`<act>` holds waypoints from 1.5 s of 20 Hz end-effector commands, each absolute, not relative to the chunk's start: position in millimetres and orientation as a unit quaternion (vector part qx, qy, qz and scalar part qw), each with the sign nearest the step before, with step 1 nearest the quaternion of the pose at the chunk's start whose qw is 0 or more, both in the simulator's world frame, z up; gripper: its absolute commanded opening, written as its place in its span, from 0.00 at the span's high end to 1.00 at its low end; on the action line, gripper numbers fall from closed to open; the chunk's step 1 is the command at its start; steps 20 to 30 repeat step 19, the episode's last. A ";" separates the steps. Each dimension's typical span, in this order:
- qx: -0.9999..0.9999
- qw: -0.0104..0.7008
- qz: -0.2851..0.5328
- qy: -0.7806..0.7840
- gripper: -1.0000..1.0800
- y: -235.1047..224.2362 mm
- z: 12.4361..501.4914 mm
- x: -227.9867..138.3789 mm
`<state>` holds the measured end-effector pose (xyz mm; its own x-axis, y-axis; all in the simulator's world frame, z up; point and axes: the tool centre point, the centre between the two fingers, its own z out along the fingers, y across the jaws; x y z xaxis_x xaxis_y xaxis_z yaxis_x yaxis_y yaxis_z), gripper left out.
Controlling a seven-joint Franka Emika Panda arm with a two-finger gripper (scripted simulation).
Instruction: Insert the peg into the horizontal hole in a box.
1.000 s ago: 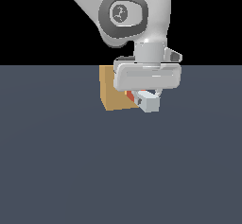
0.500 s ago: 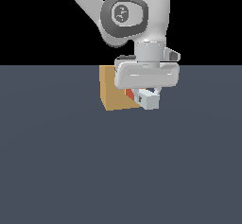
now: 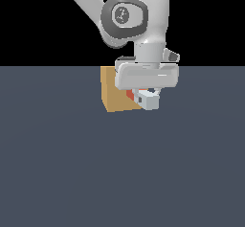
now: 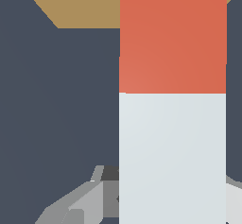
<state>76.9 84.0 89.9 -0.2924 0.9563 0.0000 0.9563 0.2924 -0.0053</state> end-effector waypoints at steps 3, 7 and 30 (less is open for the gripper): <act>-0.594 0.000 0.000 -0.805 1.00 110.2 92.8 70.0; -0.594 0.000 0.000 -0.805 1.00 143.9 93.6 59.6; -0.594 -0.001 -0.001 -0.805 1.00 174.9 94.3 52.0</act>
